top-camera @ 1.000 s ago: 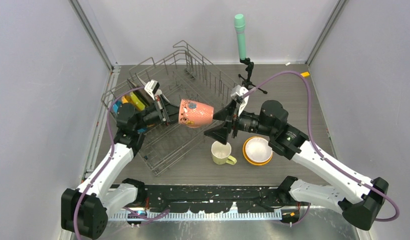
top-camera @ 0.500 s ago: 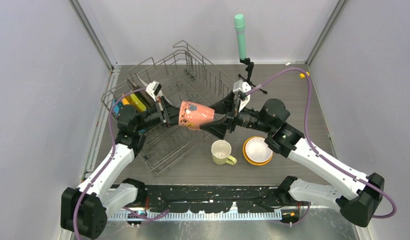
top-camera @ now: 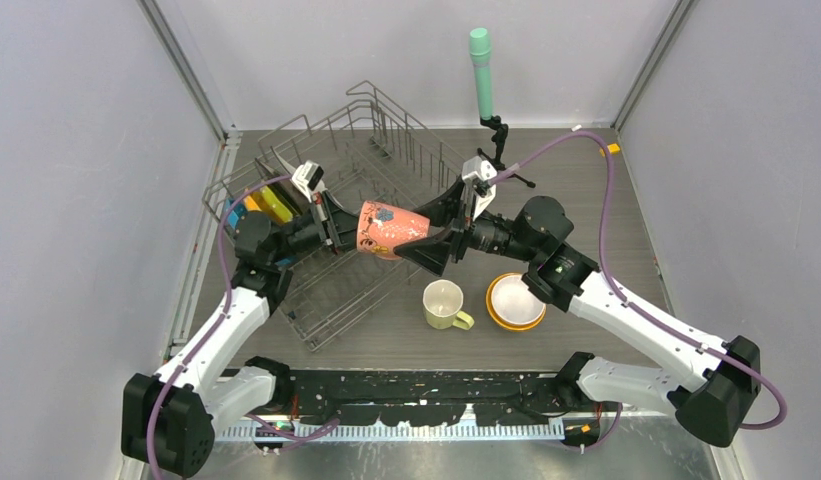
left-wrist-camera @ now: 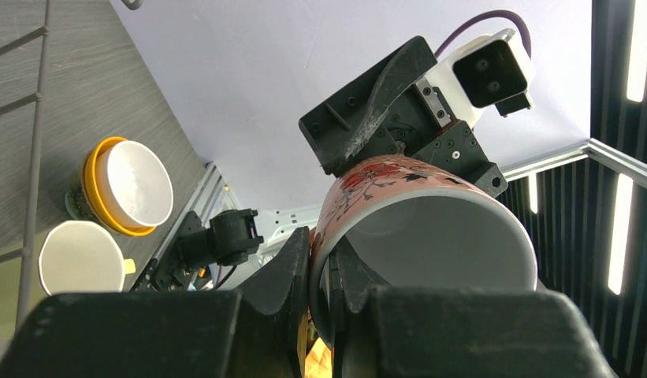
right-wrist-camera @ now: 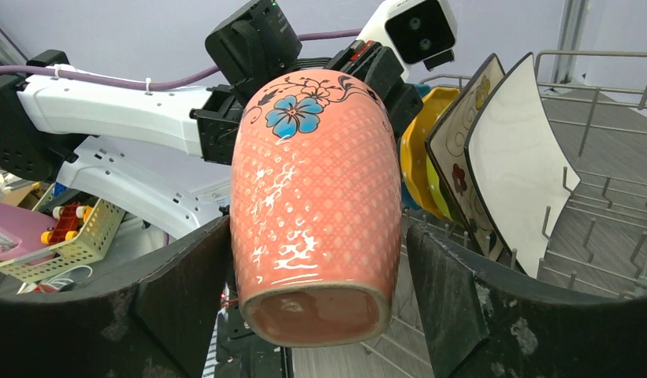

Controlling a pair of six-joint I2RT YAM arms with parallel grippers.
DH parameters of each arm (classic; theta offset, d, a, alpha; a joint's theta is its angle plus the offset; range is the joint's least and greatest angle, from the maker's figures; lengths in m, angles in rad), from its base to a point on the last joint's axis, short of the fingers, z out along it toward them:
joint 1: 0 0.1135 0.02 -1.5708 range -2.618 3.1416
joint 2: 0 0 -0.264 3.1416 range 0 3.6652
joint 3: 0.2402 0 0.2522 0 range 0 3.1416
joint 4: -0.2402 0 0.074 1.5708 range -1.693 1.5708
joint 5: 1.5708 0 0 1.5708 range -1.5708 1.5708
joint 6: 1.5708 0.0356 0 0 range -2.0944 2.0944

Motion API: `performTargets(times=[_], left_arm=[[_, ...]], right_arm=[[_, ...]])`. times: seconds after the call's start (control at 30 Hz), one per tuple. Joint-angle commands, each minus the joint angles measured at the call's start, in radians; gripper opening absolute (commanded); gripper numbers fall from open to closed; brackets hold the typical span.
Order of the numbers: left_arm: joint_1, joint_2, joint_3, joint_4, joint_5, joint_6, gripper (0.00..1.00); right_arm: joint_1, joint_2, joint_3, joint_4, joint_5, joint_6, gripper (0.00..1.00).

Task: Load the mixed dishes into the dish rack
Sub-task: Turn the cup upside down in the dish rack.

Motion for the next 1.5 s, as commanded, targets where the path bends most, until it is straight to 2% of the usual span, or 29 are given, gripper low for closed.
performTargets(times=[0.0, 0.1, 0.2, 0.37, 0.47, 0.77, 0.87, 1.03, 1.2, 1.47], left_arm=[[-0.003, -0.007, -0.002, 0.139, -0.01, -0.048, 0.0], [-0.003, -0.009, -0.009, 0.148, -0.012, -0.052, 0.0], [-0.003, -0.007, -0.016, 0.148, -0.014, -0.051, 0.0], [-0.003, -0.008, -0.029, 0.152, -0.028, -0.038, 0.0], [-0.003, -0.014, -0.037, 0.102, -0.034, 0.002, 0.0], [-0.003, -0.067, -0.033, -0.179, -0.068, 0.218, 0.21], [-0.003, -0.096, -0.02, -0.33, -0.097, 0.306, 0.29], [-0.003, -0.147, 0.046, -0.669, -0.206, 0.52, 0.38], [-0.003, -0.153, 0.064, -0.764, -0.235, 0.593, 0.44], [-0.003, -0.164, 0.13, -0.994, -0.376, 0.756, 0.46]], right_arm=[[0.003, 0.022, 0.001, 0.086, -0.012, 0.029, 0.85], [0.003, 0.028, -0.02, 0.141, -0.005, 0.052, 0.79], [0.003, 0.035, -0.034, 0.201, 0.004, 0.089, 0.66], [0.003, 0.06, -0.024, 0.192, 0.003, 0.124, 0.48], [0.003, 0.066, -0.027, 0.174, 0.022, 0.144, 0.39], [0.0, 0.074, -0.082, 0.184, 0.094, 0.26, 0.18], [-0.002, 0.075, -0.098, 0.188, 0.12, 0.29, 0.14], [-0.005, 0.093, -0.105, 0.178, 0.177, 0.319, 0.09], [-0.006, 0.129, -0.097, 0.18, 0.223, 0.35, 0.05], [-0.008, 0.193, -0.044, 0.139, 0.233, 0.352, 0.02]])
